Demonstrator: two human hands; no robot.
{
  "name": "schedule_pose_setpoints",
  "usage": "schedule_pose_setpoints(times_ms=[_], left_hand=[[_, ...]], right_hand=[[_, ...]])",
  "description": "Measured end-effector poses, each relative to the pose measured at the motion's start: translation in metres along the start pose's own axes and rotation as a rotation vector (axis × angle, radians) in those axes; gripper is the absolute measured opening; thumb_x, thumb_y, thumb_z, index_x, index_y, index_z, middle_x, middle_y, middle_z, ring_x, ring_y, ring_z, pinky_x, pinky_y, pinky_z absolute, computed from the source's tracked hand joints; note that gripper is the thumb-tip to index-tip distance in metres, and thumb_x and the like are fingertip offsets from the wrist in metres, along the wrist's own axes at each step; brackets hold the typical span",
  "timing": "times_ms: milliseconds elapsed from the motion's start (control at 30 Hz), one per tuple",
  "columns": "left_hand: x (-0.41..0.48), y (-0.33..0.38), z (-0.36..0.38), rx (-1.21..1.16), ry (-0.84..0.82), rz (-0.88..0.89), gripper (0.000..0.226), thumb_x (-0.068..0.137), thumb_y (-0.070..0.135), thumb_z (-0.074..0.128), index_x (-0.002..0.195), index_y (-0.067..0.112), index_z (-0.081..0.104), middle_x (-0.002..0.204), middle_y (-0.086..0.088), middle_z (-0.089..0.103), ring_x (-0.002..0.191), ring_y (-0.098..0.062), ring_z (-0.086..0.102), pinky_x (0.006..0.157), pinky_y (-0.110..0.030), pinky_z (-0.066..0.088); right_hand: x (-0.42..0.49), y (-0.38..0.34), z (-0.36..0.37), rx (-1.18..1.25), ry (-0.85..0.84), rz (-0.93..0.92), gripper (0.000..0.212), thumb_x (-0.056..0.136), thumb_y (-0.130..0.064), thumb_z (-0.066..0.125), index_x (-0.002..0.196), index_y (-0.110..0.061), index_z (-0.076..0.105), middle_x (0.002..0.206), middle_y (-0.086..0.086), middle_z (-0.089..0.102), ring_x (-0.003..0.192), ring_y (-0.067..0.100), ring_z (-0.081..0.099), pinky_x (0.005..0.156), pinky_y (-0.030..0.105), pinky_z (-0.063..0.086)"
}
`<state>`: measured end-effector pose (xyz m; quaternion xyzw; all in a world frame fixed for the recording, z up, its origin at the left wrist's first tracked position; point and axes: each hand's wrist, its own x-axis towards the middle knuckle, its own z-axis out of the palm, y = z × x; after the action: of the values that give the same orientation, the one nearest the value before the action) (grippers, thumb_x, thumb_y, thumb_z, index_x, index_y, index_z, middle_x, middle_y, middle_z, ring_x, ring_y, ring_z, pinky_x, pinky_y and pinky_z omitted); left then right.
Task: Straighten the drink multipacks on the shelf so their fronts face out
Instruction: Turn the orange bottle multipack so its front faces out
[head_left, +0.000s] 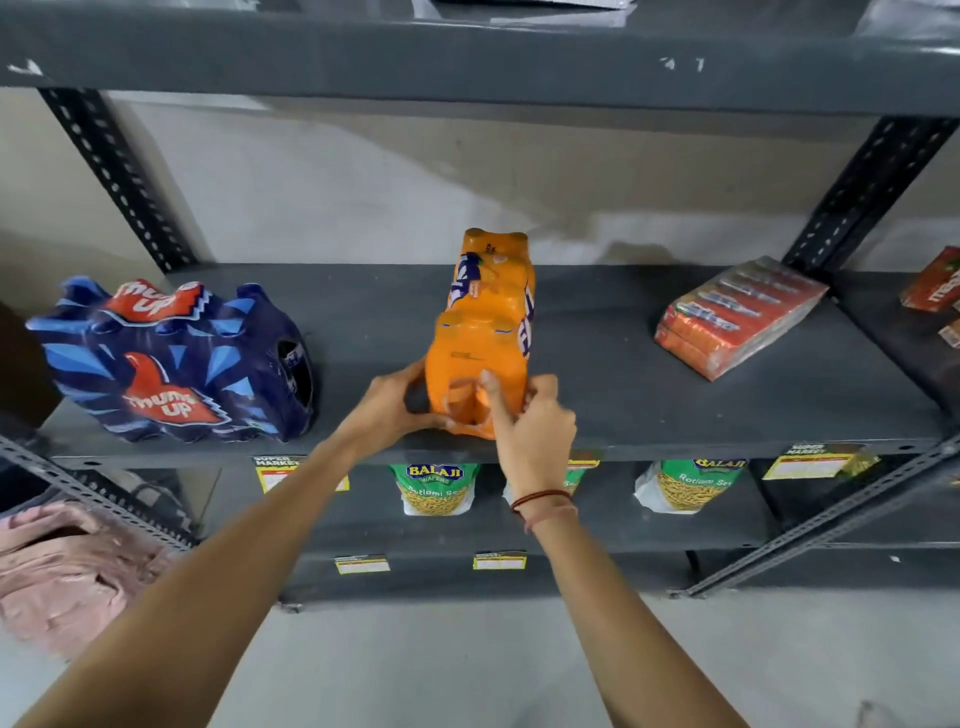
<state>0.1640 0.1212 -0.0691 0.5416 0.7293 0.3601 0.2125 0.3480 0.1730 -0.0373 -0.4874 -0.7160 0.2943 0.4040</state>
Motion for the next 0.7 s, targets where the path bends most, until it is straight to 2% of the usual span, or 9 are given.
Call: schedule_pose_setpoints(times_ms=[67, 100, 200, 267, 333, 400, 500, 600, 700], left_hand=[[-0.010, -0.017, -0.016, -0.027, 0.084, -0.006, 0.067, 0.061, 0.057, 0.074, 0.116, 0.022, 0.061, 0.104, 0.019, 0.066, 0.095, 0.019, 0.057, 0.087, -0.017, 0.048], [-0.013, -0.024, -0.023, -0.050, 0.137, -0.022, 0.057, 0.067, 0.045, 0.075, 0.116, 0.017, 0.061, 0.107, 0.011, 0.068, 0.097, 0.016, 0.059, 0.091, -0.017, 0.048], [-0.020, -0.027, -0.027, -0.144, 0.411, -0.116, 0.042, 0.083, 0.013, 0.069, 0.123, 0.004, 0.057, 0.115, -0.011, 0.068, 0.106, -0.014, 0.064, 0.097, -0.026, 0.048], [-0.023, -0.013, -0.015, -0.189, 0.595, -0.154, 0.036, 0.092, 0.014, 0.057, 0.126, 0.003, 0.054, 0.117, -0.014, 0.066, 0.104, -0.016, 0.062, 0.090, -0.012, 0.046], [-0.028, 0.005, 0.001, -0.289, 0.667, -0.193, 0.043, 0.097, 0.030, 0.047, 0.134, 0.009, 0.049, 0.127, -0.010, 0.061, 0.109, -0.015, 0.058, 0.087, -0.013, 0.043], [-0.030, 0.017, 0.014, -0.465, 0.631, -0.222, 0.056, 0.094, 0.044, 0.047, 0.143, 0.020, 0.037, 0.134, -0.001, 0.055, 0.115, -0.014, 0.055, 0.089, -0.021, 0.043], [-0.025, 0.027, 0.024, -0.508, 0.551, -0.211, 0.077, 0.085, 0.050, 0.057, 0.149, 0.029, 0.019, 0.141, 0.003, 0.047, 0.118, -0.014, 0.051, 0.095, -0.030, 0.045], [-0.020, 0.027, 0.025, -0.426, 0.513, -0.220, 0.084, 0.085, 0.047, 0.060, 0.150, 0.029, 0.010, 0.147, -0.002, 0.041, 0.125, -0.020, 0.048, 0.100, -0.040, 0.044], [-0.007, 0.017, 0.011, -0.397, 0.445, -0.257, 0.087, 0.083, 0.049, 0.060, 0.150, 0.026, 0.010, 0.147, -0.005, 0.041, 0.127, -0.026, 0.047, 0.101, -0.047, 0.046]], right_hand=[[-0.011, -0.014, 0.014, -0.060, -0.099, -0.065, 0.046, 0.086, -0.050, 0.056, 0.100, -0.007, 0.053, 0.085, 0.012, 0.071, 0.076, 0.033, 0.067, 0.063, 0.034, 0.052], [-0.013, -0.020, 0.020, -0.070, -0.173, -0.094, 0.044, 0.087, -0.046, 0.056, 0.104, -0.006, 0.054, 0.087, 0.013, 0.071, 0.079, 0.035, 0.066, 0.072, 0.039, 0.053], [-0.002, -0.028, 0.023, 0.050, -0.314, -0.128, 0.027, 0.088, -0.034, 0.059, 0.094, -0.008, 0.061, 0.073, 0.006, 0.068, 0.071, 0.025, 0.065, 0.075, 0.036, 0.053], [0.020, -0.024, 0.019, 0.097, -0.224, -0.083, 0.022, 0.088, -0.029, 0.059, 0.097, -0.010, 0.062, 0.085, 0.009, 0.073, 0.078, 0.025, 0.069, 0.075, 0.037, 0.056], [0.050, -0.014, 0.013, 0.138, -0.063, -0.024, 0.023, 0.087, -0.024, 0.060, 0.102, -0.008, 0.061, 0.097, 0.014, 0.071, 0.090, 0.030, 0.067, 0.080, 0.041, 0.055], [0.083, -0.008, 0.011, 0.183, -0.049, 0.025, 0.040, 0.086, -0.029, 0.063, 0.119, -0.007, 0.054, 0.121, 0.016, 0.061, 0.111, 0.029, 0.058, 0.096, 0.043, 0.048], [0.117, 0.000, 0.017, 0.361, -0.290, 0.240, 0.077, 0.084, -0.051, 0.058, 0.144, -0.016, 0.026, 0.151, 0.012, 0.033, 0.136, 0.028, 0.036, 0.109, 0.043, 0.032], [0.123, 0.016, 0.023, 0.389, -0.505, 0.289, 0.074, 0.084, -0.062, 0.047, 0.143, -0.022, 0.028, 0.145, 0.008, 0.044, 0.129, 0.029, 0.047, 0.101, 0.044, 0.040], [0.121, 0.028, 0.027, 0.397, -0.468, 0.240, 0.062, 0.085, -0.056, 0.053, 0.134, -0.021, 0.039, 0.133, 0.007, 0.055, 0.114, 0.023, 0.058, 0.087, 0.034, 0.047]])
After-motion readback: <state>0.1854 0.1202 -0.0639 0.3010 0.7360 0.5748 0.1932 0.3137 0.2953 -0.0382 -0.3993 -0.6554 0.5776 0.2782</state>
